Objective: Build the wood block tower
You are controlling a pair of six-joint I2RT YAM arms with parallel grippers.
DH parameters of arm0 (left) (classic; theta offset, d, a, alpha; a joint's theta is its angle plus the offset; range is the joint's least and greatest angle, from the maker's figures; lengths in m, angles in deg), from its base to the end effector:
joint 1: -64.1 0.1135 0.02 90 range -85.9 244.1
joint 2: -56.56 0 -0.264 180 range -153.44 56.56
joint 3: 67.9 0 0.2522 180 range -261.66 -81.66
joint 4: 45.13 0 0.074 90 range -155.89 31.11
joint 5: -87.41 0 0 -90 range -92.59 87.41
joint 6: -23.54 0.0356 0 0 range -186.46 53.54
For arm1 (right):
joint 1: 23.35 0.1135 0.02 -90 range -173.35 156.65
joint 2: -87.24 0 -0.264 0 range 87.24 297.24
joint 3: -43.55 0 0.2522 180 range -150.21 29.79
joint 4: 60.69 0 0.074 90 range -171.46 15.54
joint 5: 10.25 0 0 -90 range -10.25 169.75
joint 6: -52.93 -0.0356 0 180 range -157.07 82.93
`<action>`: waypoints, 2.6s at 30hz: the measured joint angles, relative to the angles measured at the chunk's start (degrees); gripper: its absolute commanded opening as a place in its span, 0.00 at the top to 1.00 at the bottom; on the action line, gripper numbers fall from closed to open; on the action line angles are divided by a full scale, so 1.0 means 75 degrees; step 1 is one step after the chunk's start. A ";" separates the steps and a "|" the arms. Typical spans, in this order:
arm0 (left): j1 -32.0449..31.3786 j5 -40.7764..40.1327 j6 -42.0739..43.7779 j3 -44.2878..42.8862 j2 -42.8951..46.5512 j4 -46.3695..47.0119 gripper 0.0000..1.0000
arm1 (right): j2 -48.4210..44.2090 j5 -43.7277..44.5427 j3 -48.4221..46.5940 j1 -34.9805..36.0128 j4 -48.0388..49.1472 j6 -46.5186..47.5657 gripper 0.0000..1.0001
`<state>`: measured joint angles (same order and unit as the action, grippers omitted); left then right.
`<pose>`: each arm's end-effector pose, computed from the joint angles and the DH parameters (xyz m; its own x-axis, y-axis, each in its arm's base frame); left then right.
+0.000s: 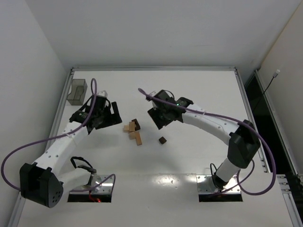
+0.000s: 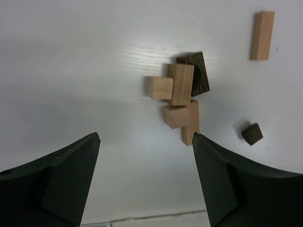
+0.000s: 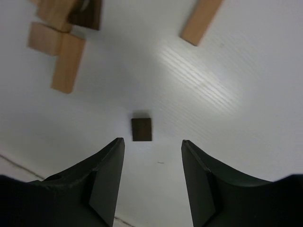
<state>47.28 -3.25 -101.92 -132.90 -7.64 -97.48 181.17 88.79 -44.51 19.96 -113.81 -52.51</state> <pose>0.2159 -0.0648 0.2689 -0.7745 -0.3719 -0.5117 -0.2048 0.9128 -0.3534 0.2550 0.2327 0.2575 -0.7658 -0.3606 -0.5324 -0.4302 0.9027 0.0074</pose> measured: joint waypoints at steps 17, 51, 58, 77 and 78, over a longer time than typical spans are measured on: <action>0.2763 -0.2069 0.0009 -0.1408 0.0557 -0.0274 0.10 | 0.2926 -0.0079 -0.1976 0.2669 -0.0047 -0.0941 0.46; 0.3302 -0.1737 -0.0087 -0.1731 -0.0265 -0.0268 0.10 | 0.4602 -0.0501 -0.2871 0.1798 -0.0335 -0.1737 0.63; 0.3354 -0.1679 -0.0140 -0.1731 -0.0356 -0.0254 0.10 | 0.4564 -0.0481 -0.2798 0.1778 -0.0306 -0.1781 1.00; 0.3354 -0.1183 -0.0143 -0.1472 -0.0428 0.0163 0.10 | 0.0860 0.1679 -0.1510 0.0326 0.0248 -0.1157 1.00; 0.3354 -0.1169 -0.0140 -0.1472 -0.0481 0.0210 0.09 | 0.1014 0.1614 -0.1533 -0.0134 0.0283 -0.1183 1.00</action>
<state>72.44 -12.02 -102.97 -143.94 -11.25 -95.91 188.78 100.90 -56.01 18.96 -111.69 -61.39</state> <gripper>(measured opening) 0.898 0.242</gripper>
